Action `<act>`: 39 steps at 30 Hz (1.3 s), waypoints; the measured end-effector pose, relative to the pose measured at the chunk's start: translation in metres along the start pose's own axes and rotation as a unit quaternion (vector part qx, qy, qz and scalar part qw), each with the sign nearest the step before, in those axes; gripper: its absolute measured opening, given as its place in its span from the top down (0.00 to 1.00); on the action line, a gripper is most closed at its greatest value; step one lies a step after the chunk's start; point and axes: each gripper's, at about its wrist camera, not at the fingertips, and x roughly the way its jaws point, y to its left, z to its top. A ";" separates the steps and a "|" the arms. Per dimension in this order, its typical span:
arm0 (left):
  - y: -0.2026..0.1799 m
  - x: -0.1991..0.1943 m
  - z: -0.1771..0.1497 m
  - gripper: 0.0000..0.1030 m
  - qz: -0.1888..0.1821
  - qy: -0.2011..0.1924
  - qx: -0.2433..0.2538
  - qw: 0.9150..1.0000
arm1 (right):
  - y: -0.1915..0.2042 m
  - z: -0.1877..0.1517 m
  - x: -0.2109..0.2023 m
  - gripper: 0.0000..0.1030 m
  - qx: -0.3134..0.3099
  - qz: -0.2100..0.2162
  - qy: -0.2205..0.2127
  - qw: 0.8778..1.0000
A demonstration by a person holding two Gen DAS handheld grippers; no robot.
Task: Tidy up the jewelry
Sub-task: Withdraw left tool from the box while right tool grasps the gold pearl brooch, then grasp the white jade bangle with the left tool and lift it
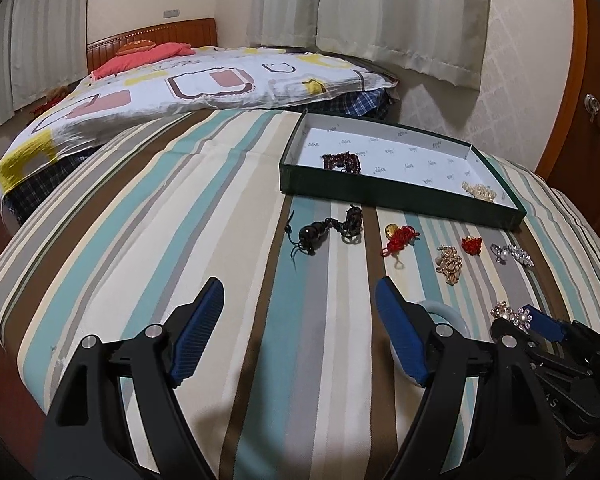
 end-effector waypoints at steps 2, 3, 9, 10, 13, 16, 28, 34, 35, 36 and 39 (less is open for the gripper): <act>-0.002 0.002 0.000 0.26 -0.001 0.003 0.000 1.000 | 0.001 -0.001 -0.001 0.69 -0.007 0.000 -0.001 1.000; -0.002 0.002 -0.001 0.26 -0.002 0.005 0.000 1.000 | 0.002 -0.002 -0.002 0.76 -0.009 0.001 0.000 1.000; -0.011 0.002 -0.005 0.26 -0.009 0.007 0.008 1.000 | -0.003 -0.002 -0.005 0.77 -0.006 0.004 -0.001 1.000; -0.013 0.002 -0.005 0.26 -0.011 0.007 0.011 1.000 | -0.005 -0.002 -0.007 0.77 -0.004 0.001 -0.003 1.000; -0.021 0.002 -0.007 0.26 -0.017 0.008 0.019 1.000 | -0.013 0.000 -0.013 0.77 0.001 -0.009 -0.012 1.000; -0.032 0.003 -0.009 0.23 -0.027 0.010 0.027 0.999 | -0.023 0.002 -0.018 0.77 0.009 -0.017 -0.019 1.000; -0.074 0.015 -0.022 0.21 -0.045 0.016 0.059 0.997 | -0.047 0.003 -0.025 0.77 0.035 -0.021 -0.034 0.999; -0.086 0.027 -0.030 0.17 -0.038 0.026 0.076 0.996 | -0.051 0.003 -0.023 0.77 0.044 -0.019 -0.035 0.998; -0.087 0.029 -0.030 0.16 -0.036 0.028 0.079 0.996 | -0.051 0.003 -0.023 0.77 0.044 -0.019 -0.035 0.998; -0.088 0.032 -0.031 0.16 -0.036 0.030 0.081 0.996 | -0.051 0.003 -0.022 0.77 0.045 -0.018 -0.035 0.998; -0.088 0.037 -0.034 0.15 -0.033 0.040 0.083 0.995 | -0.051 0.003 -0.022 0.77 0.044 -0.019 -0.034 0.998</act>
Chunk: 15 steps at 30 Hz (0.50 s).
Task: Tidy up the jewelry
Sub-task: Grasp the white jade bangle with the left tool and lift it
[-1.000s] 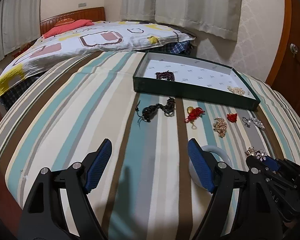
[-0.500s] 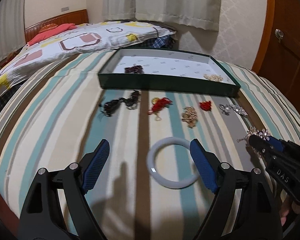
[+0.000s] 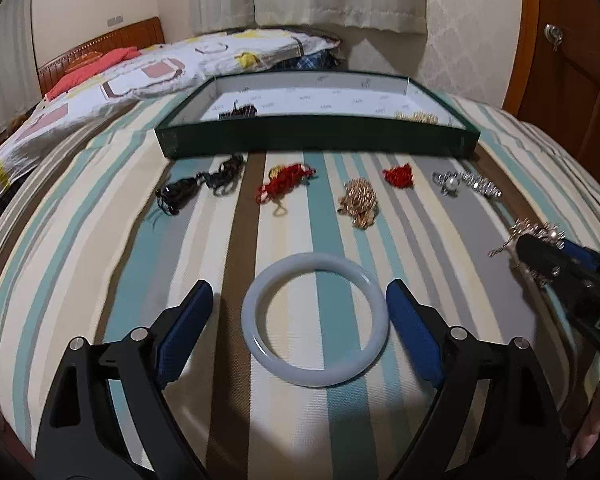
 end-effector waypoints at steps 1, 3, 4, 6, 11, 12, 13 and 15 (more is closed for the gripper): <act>0.002 0.000 0.000 0.14 0.000 -0.001 -0.004 1.000 | 0.000 0.000 0.000 0.77 0.000 0.000 0.001 1.000; 0.003 0.000 -0.001 0.14 -0.001 -0.003 -0.005 1.000 | -0.001 -0.001 0.001 0.77 0.000 0.000 0.002 1.000; 0.003 0.000 -0.002 0.14 -0.001 -0.004 -0.005 1.000 | 0.000 -0.001 0.001 0.77 0.000 0.000 0.003 1.000; 0.004 -0.001 -0.003 0.16 -0.003 -0.005 -0.005 1.000 | 0.001 -0.001 0.002 0.77 -0.001 0.001 0.005 1.000; 0.005 -0.002 -0.001 0.33 -0.009 -0.009 -0.002 1.000 | 0.003 -0.003 0.003 0.77 -0.004 0.002 0.005 1.000; 0.004 -0.003 -0.001 0.33 -0.010 -0.009 -0.001 1.000 | 0.003 -0.003 0.003 0.77 -0.004 0.002 0.006 1.000; 0.005 -0.003 -0.002 0.33 -0.011 -0.010 -0.001 1.000 | 0.003 -0.003 0.004 0.77 -0.004 0.002 0.006 1.000; 0.006 -0.004 -0.002 0.33 -0.015 -0.011 -0.003 1.000 | 0.004 -0.003 0.004 0.77 -0.005 0.003 0.006 1.000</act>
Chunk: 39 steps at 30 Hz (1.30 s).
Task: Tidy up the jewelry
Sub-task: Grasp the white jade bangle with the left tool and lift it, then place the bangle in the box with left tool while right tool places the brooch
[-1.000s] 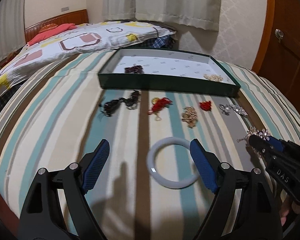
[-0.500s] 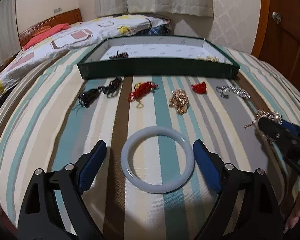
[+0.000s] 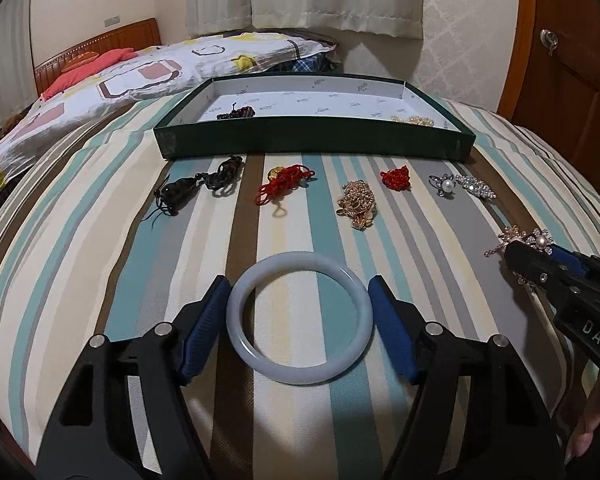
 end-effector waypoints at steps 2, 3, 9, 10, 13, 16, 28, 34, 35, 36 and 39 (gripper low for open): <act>0.001 -0.001 0.000 0.33 -0.002 0.000 -0.001 1.000 | 0.001 0.001 0.000 0.77 -0.001 0.001 -0.001 1.000; 0.001 -0.001 0.001 0.33 -0.002 0.000 -0.001 1.000 | 0.002 0.001 -0.001 0.77 -0.002 0.001 -0.002 1.000; 0.001 -0.012 0.007 0.33 0.001 -0.020 0.005 1.000 | 0.004 0.007 -0.004 0.77 -0.006 0.005 -0.009 1.000; 0.000 -0.017 0.010 0.33 0.002 -0.030 0.009 1.000 | 0.005 0.009 -0.005 0.77 -0.007 0.007 -0.011 1.000; 0.002 -0.028 0.020 0.33 0.001 -0.050 0.011 0.999 | 0.008 0.017 -0.008 0.77 -0.009 0.012 -0.019 1.000; 0.004 -0.036 0.035 0.33 0.000 -0.069 0.012 0.998 | 0.011 0.032 -0.013 0.77 -0.009 0.019 -0.031 0.999; 0.015 -0.028 0.122 0.33 -0.010 -0.133 -0.007 0.991 | 0.024 0.115 -0.009 0.77 -0.027 0.033 -0.107 0.993; 0.014 -0.006 0.165 0.33 -0.015 -0.157 -0.010 0.987 | 0.025 0.153 0.007 0.77 -0.028 0.038 -0.136 0.990; 0.013 -0.002 0.168 0.33 -0.016 -0.155 -0.010 0.988 | 0.024 0.157 0.011 0.77 -0.026 0.040 -0.136 0.990; 0.013 0.004 0.171 0.33 -0.017 -0.152 -0.011 0.988 | 0.023 0.160 0.017 0.77 -0.024 0.043 -0.134 0.990; 0.014 0.031 0.177 0.33 -0.022 -0.125 -0.014 0.992 | 0.019 0.163 0.043 0.77 -0.022 0.041 -0.113 0.993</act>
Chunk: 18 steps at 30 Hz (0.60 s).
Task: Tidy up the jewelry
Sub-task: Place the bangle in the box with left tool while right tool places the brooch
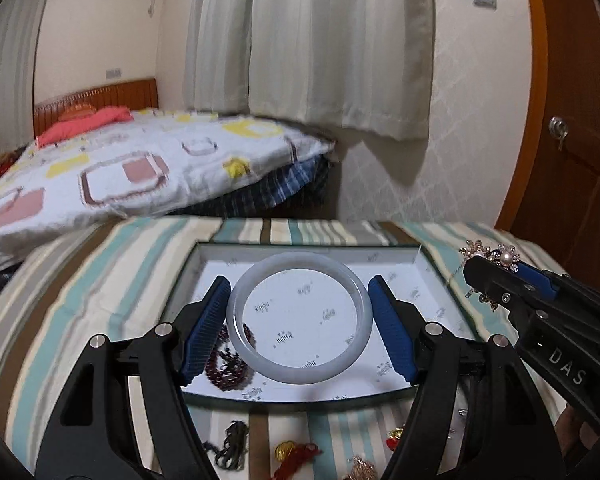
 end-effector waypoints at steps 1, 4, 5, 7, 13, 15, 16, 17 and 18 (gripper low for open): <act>0.001 0.014 -0.004 0.33 -0.001 0.017 -0.003 1.000 | -0.001 -0.002 0.005 0.77 0.003 0.001 0.007 1.000; 0.005 0.042 -0.016 0.33 -0.002 0.057 -0.010 0.998 | -0.006 -0.013 0.028 0.77 0.008 0.003 0.037 0.999; 0.006 0.050 -0.021 0.33 -0.002 0.070 -0.011 0.997 | -0.008 -0.018 0.037 0.77 0.008 0.002 0.051 0.999; 0.008 0.065 -0.029 0.33 -0.003 0.095 -0.013 0.995 | -0.011 -0.026 0.050 0.77 0.011 0.003 0.072 0.997; 0.009 0.087 -0.042 0.33 -0.005 0.136 -0.005 0.991 | -0.017 -0.038 0.071 0.77 0.021 0.006 0.113 0.993; 0.009 0.091 -0.044 0.33 -0.007 0.146 -0.003 0.989 | -0.017 -0.039 0.075 0.77 0.019 0.006 0.123 0.992; 0.009 0.093 -0.046 0.33 -0.009 0.154 -0.002 0.988 | -0.017 -0.039 0.077 0.76 0.018 0.006 0.127 0.992; 0.009 0.095 -0.047 0.33 -0.011 0.159 -0.003 0.987 | -0.018 -0.040 0.078 0.76 0.017 0.007 0.130 0.991; 0.009 0.097 -0.048 0.33 -0.013 0.164 -0.004 0.986 | -0.018 -0.041 0.080 0.76 0.017 0.007 0.135 0.991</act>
